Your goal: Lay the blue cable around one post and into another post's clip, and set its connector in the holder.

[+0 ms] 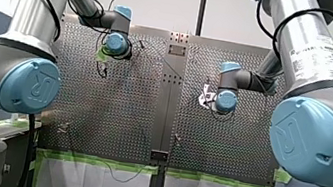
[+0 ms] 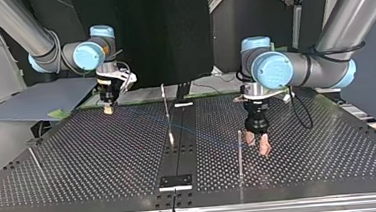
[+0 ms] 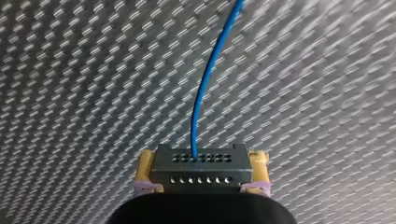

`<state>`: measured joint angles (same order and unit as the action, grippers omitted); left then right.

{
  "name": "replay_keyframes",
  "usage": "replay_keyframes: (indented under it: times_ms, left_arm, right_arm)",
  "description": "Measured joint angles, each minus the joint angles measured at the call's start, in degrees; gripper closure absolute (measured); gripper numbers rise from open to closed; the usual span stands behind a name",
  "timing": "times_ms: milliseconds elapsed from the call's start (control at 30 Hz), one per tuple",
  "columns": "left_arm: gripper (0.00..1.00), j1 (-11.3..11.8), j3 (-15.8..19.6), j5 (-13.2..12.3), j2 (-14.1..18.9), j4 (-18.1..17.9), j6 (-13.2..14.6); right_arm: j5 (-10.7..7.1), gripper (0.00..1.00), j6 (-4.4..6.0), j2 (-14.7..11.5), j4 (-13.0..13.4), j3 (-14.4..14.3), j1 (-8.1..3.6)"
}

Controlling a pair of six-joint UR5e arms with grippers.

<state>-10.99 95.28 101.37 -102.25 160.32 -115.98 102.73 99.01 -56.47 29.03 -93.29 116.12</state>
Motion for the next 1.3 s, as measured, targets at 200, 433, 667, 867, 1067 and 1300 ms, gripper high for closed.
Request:
replay_keyframes:
  times_ms: [200, 433, 667, 867, 1067, 1300]
  left_arm:
    - [0.0, 0.5, 0.0, 0.7, 0.0, 0.0, 0.4]
    - [0.0, 0.7, 0.0, 0.9, 0.0, 0.0, 0.7]
    - [0.0, 0.8, 0.0, 0.9, 0.0, -0.1, 1.2]
    - [0.0, 0.7, 0.0, 0.9, 0.0, 0.0, 1.2]
    - [0.0, 0.7, 0.0, 0.9, 0.0, 0.0, 1.3]
    - [0.0, 0.7, 0.0, 0.8, 0.0, -0.1, 1.7]
  right_arm:
    - [1.35, 1.0, 2.34, 3.4, 3.5, -3.4, -0.42]
    - [3.74, 1.0, 4.93, 7.3, 7.3, -7.3, -0.73]
    - [4.01, 1.0, 6.58, 11.6, 11.6, -10.3, -1.35]
    - [4.05, 1.0, 7.71, 14.7, 14.7, -9.2, -2.53]
    - [3.5, 1.0, 8.88, 18.1, 18.1, -7.1, -5.1]
    - [0.95, 1.0, 7.5, 21.4, 21.4, -6.2, -8.31]
